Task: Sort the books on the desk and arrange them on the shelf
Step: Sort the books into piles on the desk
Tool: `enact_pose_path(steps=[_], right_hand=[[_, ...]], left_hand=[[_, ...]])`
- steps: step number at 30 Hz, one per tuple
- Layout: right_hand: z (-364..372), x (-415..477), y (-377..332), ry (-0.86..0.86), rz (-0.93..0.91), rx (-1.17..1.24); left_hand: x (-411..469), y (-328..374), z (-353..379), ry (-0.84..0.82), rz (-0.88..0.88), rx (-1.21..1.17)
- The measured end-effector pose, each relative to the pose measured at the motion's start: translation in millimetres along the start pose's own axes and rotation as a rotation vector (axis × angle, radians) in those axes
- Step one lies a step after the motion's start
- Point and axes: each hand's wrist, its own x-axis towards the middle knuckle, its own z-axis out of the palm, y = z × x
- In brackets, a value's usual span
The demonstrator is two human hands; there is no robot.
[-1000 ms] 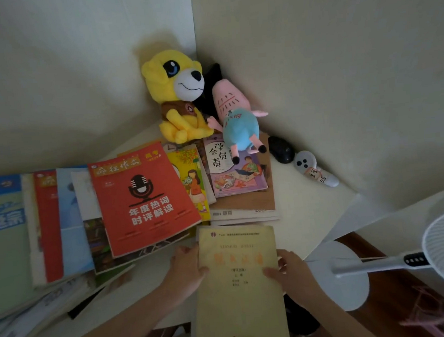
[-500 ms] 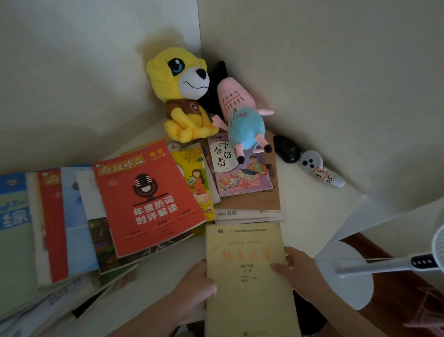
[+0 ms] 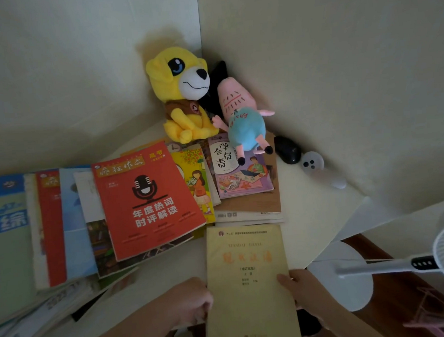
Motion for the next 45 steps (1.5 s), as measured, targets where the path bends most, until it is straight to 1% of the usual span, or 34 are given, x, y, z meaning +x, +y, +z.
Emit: enact_pose_path(steps=[4, 7, 9, 10, 11, 13, 14, 15, 17, 19, 21, 23, 25, 27, 29, 32, 34, 36, 37, 38, 39, 41, 42, 43, 45], right_hand=[[6.6, 7.2, -2.7, 0.011, -0.039, -0.115], [5.1, 10.1, 2.9, 0.038, -0.063, -0.159], [3.2, 8.1, 2.9, 0.027, -0.107, -0.200], [1.6, 7.0, 1.5, 0.005, -0.128, -0.212], [-0.2, 5.8, -1.2, -0.002, -0.149, -0.254], [-3.6, 4.5, -5.9, 0.068, -0.226, -0.447], [-4.5, 3.9, -6.9, 0.115, -0.290, -0.517], [-4.2, 3.0, -7.9, 0.128, -0.351, -0.537], [-0.5, -0.2, -10.2, 0.089, -0.427, -0.500], [3.9, -2.2, -10.0, 0.028, -0.424, -0.388], [6.8, -1.0, -7.0, -0.007, -0.407, -0.218], [9.9, 0.2, -5.5, 0.004, -0.420, -0.125], [13.1, 0.9, -5.3, 0.029, -0.427, -0.163], [16.5, 3.4, -4.9, 0.063, -0.409, -0.282], [18.2, 4.8, -5.3, 0.069, -0.406, -0.342], [19.8, 3.2, -4.6, 0.057, -0.390, -0.348], [17.7, -0.2, -5.9, 0.048, -0.388, -0.337], [9.3, -2.7, -13.7, 0.003, -0.379, -0.309], [1.5, -0.2, -19.8, 0.003, -0.358, -0.292], [-9.0, 2.9, -28.8, 0.050, -0.338, -0.273], [-21.3, 9.9, -39.1, 0.138, -0.338, -0.249], [-44.3, 26.3, -67.0, 0.289, -0.415, -0.194], [-52.3, 33.3, -84.7, 0.312, -0.459, -0.155], [-57.1, 41.2, -103.0, 0.296, -0.484, -0.093], [-59.9, 60.8, -134.8, 0.209, -0.504, 0.033]], left_hand=[[0.2, 2.9, -0.9, 0.006, -0.024, 0.098], [1.0, 1.0, -1.1, -0.030, -0.032, 0.090], [-2.7, 4.8, -1.5, -0.063, 0.000, 0.105], [-5.8, 7.6, -2.1, -0.073, 0.055, 0.132], [-9.2, 11.5, -3.6, -0.055, 0.147, 0.162], [-13.8, 18.8, -6.2, 0.048, 0.396, 0.161], [-13.7, 20.9, -6.3, 0.076, 0.469, 0.139], [-13.8, 22.7, -4.7, 0.094, 0.508, 0.149], [-9.5, 18.1, 1.9, 0.161, 0.521, 0.248], [-3.5, 8.4, 6.5, 0.234, 0.517, 0.285], [1.0, 0.5, 11.8, 0.262, 0.561, 0.167], [3.5, -2.9, 16.9, 0.280, 0.627, 0.057], [2.0, 0.5, 24.5, 0.302, 0.629, 0.076], [2.1, 4.1, 31.1, 0.313, 0.607, 0.133], [1.8, 5.4, 34.9, 0.330, 0.599, 0.186], [0.7, 6.2, 35.7, 0.369, 0.607, 0.200], [0.2, 7.5, 34.6, 0.346, 0.586, 0.196], [-2.8, 10.8, 30.6, 0.306, 0.533, 0.202], [-7.0, 14.6, 27.1, 0.298, 0.519, 0.219], [-12.2, 20.3, 22.0, 0.312, 0.526, 0.240], [-19.1, 28.8, 16.0, 0.354, 0.567, 0.252], [-33.6, 55.9, 1.9, 0.441, 0.692, 0.232], [-38.7, 73.8, -5.9, 0.461, 0.755, 0.196], [-41.0, 92.0, -13.7, 0.465, 0.806, 0.155], [-34.9, 127.4, -30.8, 0.445, 0.843, 0.048]])
